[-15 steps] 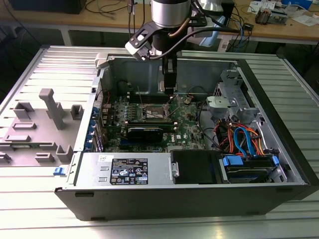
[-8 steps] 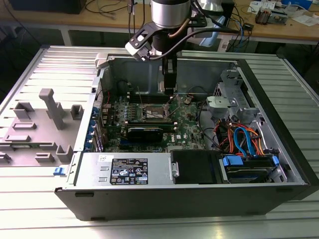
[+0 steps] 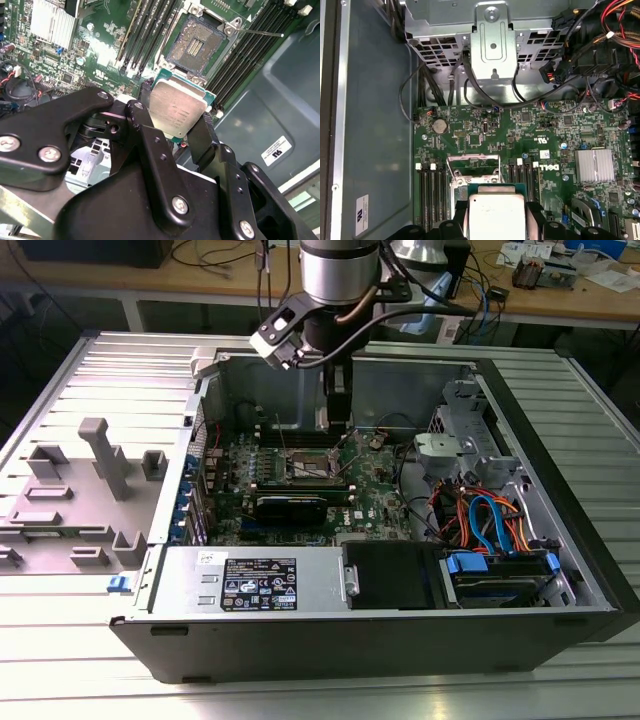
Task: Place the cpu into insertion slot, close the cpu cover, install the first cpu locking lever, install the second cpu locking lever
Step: 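Place the cpu into insertion slot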
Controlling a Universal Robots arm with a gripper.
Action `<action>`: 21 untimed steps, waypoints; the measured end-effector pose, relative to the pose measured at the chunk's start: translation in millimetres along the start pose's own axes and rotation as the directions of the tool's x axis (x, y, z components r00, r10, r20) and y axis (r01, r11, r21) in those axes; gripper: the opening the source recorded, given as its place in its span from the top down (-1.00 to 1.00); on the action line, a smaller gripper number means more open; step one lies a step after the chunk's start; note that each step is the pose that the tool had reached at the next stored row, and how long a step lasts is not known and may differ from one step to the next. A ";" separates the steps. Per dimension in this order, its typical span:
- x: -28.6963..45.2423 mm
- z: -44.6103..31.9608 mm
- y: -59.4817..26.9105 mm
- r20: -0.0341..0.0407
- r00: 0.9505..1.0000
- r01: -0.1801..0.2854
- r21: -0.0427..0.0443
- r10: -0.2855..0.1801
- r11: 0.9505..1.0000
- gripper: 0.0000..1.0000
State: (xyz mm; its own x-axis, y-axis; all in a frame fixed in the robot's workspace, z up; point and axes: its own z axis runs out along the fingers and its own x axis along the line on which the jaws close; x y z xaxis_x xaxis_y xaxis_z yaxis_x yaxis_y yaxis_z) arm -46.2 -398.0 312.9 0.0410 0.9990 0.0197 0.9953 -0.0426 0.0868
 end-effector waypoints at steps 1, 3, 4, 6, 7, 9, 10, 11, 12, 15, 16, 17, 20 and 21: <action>0.0 1.4 -0.4 0.000 1.000 0.000 0.000 0.000 1.000 -0.08; -0.1 3.7 -0.8 0.000 1.000 0.000 0.000 0.000 1.000 -0.08; -0.1 5.4 -1.0 0.000 1.000 0.001 0.000 -0.001 1.000 -0.08; -0.2 7.5 -1.3 -0.001 1.000 0.007 0.000 -0.007 1.000 -0.08; -0.3 8.2 -1.4 -0.001 1.000 0.013 0.000 -0.013 1.000 -0.08; -0.3 8.9 -1.5 -0.001 1.000 0.022 0.001 -0.022 1.000 -0.08; -0.3 9.0 -1.5 -0.002 1.000 0.022 0.000 -0.022 1.000 -0.08; -0.3 9.1 -1.5 -0.002 1.000 0.022 0.000 -0.022 1.000 -0.08; -0.3 9.1 -1.5 -0.002 1.000 0.022 0.000 -0.022 1.000 -0.08; -0.3 9.2 -1.5 -0.002 1.000 0.022 0.000 -0.022 1.000 -0.08; -0.3 9.3 -1.5 -0.002 1.000 0.022 0.000 -0.022 1.000 -0.08; -0.3 9.5 -1.5 -0.002 1.000 0.022 0.000 -0.022 1.000 -0.08; -0.3 10.2 -1.6 -0.002 1.000 0.022 0.000 -0.022 1.000 -0.08; -0.3 10.8 -1.7 -0.002 1.000 0.022 0.000 -0.022 1.000 -0.08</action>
State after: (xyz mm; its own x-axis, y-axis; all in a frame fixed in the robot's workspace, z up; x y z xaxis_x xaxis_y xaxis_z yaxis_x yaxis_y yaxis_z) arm -47.0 -398.1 302.0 0.0191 0.9996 0.0199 0.9960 -0.0207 0.0872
